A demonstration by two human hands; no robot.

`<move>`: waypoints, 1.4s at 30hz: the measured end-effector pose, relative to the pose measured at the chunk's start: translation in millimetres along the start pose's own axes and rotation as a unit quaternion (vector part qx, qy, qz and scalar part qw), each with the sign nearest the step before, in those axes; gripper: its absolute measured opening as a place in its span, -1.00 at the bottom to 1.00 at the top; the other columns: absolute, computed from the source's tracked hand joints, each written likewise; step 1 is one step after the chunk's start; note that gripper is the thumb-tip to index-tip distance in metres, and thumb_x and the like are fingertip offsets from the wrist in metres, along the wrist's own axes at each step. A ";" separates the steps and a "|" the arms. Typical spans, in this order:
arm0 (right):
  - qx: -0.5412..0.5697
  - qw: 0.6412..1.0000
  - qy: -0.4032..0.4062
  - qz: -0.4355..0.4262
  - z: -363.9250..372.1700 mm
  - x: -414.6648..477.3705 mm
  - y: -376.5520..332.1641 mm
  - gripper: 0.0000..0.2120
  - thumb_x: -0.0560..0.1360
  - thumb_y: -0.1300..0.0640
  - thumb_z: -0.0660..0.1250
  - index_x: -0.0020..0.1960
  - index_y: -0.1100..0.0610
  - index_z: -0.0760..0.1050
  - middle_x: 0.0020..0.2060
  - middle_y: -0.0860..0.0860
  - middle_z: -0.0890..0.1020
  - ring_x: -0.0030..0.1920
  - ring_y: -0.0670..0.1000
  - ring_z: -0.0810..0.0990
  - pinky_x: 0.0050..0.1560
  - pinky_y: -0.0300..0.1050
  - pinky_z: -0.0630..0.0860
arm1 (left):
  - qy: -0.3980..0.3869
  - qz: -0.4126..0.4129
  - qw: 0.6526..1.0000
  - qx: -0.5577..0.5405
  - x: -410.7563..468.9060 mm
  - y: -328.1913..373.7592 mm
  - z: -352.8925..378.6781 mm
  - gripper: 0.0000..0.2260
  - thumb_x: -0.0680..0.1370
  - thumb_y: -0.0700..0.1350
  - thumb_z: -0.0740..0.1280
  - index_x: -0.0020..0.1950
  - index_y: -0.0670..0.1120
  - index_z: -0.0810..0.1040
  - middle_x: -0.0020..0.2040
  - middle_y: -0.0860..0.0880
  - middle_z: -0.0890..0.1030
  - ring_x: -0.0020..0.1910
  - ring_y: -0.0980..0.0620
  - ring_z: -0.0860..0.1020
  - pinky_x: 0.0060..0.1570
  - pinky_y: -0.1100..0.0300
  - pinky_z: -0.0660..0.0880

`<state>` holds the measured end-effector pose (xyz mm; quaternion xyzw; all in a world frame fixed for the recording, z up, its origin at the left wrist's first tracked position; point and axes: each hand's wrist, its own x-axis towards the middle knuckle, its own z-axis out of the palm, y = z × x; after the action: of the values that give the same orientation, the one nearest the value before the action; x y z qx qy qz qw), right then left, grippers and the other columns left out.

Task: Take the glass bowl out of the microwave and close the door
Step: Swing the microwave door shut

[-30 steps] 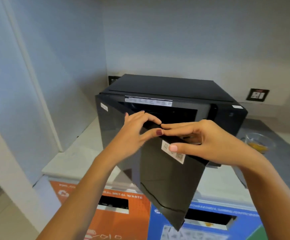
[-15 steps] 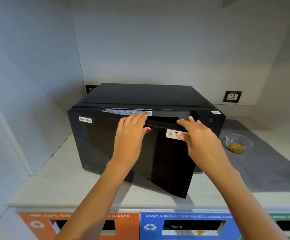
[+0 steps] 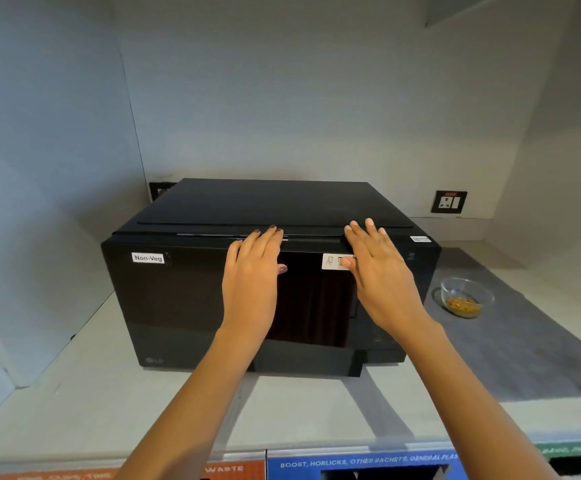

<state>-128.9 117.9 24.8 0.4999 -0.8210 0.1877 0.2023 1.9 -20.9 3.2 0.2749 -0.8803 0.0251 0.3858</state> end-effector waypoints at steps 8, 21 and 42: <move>0.026 0.999 0.020 0.027 8.8 4.3 2.9 -0.53 0.58 0.05 0.20 0.45 0.18 0.30 0.43 0.14 0.41 0.49 0.21 0.25 0.46 0.07 0.18 | 0.021 0.002 1.000 -0.008 3.5 -2.9 7.0 -0.53 0.41 -0.26 0.47 0.31 -0.22 0.50 0.27 -0.19 0.57 0.30 -0.19 0.50 0.32 -0.10 0.33; 0.058 0.991 0.119 0.032 28.5 9.5 5.9 -0.58 0.47 0.26 0.39 0.31 0.28 0.47 0.23 0.22 0.58 0.40 0.32 0.37 0.36 0.09 0.25 | 0.043 0.000 0.998 -0.051 8.5 -4.1 10.4 -0.53 0.34 -0.38 0.50 0.23 -0.23 0.56 0.19 -0.21 0.61 0.37 -0.22 0.41 0.31 -0.01 0.24; 0.098 0.984 0.146 0.022 38.0 14.2 9.0 -0.56 0.53 0.02 0.08 0.28 0.22 0.47 0.18 0.14 0.61 0.33 0.16 0.49 0.52 0.02 0.01 | 0.049 -0.003 0.995 -0.087 12.3 -5.5 13.7 -0.59 0.37 -0.41 0.44 0.21 -0.26 0.56 0.17 -0.22 0.61 0.40 -0.24 0.36 0.40 -0.11 0.16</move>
<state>-148.4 91.8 -0.9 0.4662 -0.7714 0.3421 0.2657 -11.2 -34.8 1.2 0.2413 -0.8583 -0.0394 0.4511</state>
